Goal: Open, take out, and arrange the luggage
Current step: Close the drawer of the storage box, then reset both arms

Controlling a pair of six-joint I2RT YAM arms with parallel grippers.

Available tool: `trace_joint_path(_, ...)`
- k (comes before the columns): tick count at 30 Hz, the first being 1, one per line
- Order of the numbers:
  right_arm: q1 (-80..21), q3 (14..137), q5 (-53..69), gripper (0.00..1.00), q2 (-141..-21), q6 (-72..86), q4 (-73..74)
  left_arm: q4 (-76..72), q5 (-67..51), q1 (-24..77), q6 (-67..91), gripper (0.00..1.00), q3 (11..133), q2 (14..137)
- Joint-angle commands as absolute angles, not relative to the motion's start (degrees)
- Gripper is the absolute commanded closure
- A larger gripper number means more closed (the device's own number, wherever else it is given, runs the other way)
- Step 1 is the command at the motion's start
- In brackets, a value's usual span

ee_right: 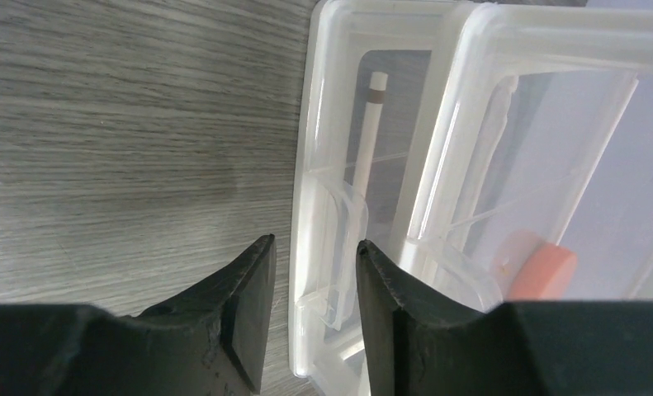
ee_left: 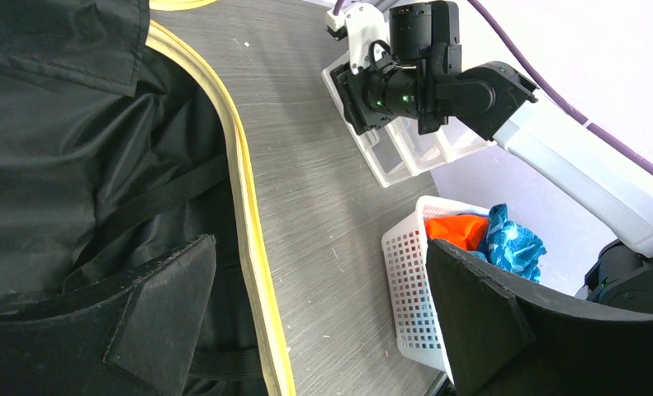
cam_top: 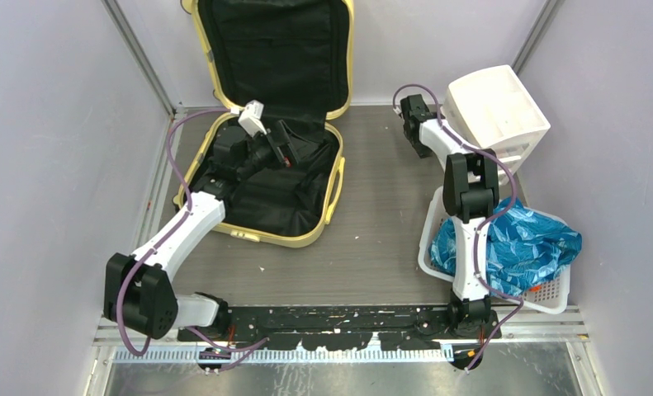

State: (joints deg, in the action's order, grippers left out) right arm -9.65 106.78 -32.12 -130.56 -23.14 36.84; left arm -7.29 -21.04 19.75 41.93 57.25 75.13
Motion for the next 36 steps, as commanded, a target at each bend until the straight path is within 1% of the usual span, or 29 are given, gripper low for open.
trace_joint_path(1, -9.1, 106.9, -33.3, 0.53, -129.0, -23.9, 37.0, -9.5, -21.5, 19.3, 41.5, 0.0, 56.8, 72.1)
trace_joint_path(4, -9.2, 108.1, -25.8, 0.46, -126.4, -21.7, 42.4, -9.2, -21.4, 19.1, 41.1, 0.0, 56.6, 71.2)
trace_joint_path(6, -9.2, 110.8, -17.7, 0.43, -124.3, -20.7, 48.4, -8.5, -21.8, 19.0, 40.4, 0.0, 57.0, 70.6)
trace_joint_path(10, -9.2, 114.9, 0.1, 0.41, -117.6, -21.8, 58.7, -4.0, -23.6, 17.6, 37.8, 0.0, 60.2, 69.5)
trace_joint_path(11, -9.1, 115.3, 4.0, 0.38, -115.4, -22.5, 60.1, -2.1, -24.4, 16.6, 37.3, 0.0, 61.5, 69.3)
trace_joint_path(12, -9.1, 115.7, 8.8, 0.35, -112.2, -23.9, 62.0, -0.6, -25.4, 15.8, 36.7, 0.0, 63.7, 69.2)
trace_joint_path(14, -9.0, 115.7, 13.4, 0.25, -107.3, -25.3, 63.7, 4.8, -27.3, 13.8, 36.2, 0.0, 67.3, 69.4)
trace_joint_path(19, -7.3, 115.7, 20.7, 0.02, -96.0, -29.2, 66.9, 14.6, -30.6, 10.3, 33.1, 0.0, 76.1, 69.9)
trace_joint_path(23, -2.7, 115.7, 26.4, 0.0, -89.9, -29.4, 69.4, 21.2, -29.0, 9.8, 29.7, 0.0, 82.8, 69.8)
trace_joint_path(27, 4.4, 117.1, 31.0, 0.0, -85.3, -23.3, 68.1, 27.3, -27.5, 9.8, 30.5, 0.0, 90.6, 71.1)
trace_joint_path(31, 10.1, 117.5, 27.0, 0.0, -79.8, -9.4, 59.6, 28.0, -33.1, 9.9, 34.7, 0.0, 96.3, 73.3)
trace_joint_path(36, 12.5, 117.0, 23.3, 0.0, -73.3, -3.3, 55.5, 31.6, -33.8, 9.9, 35.1, 0.0, 100.3, 73.0)
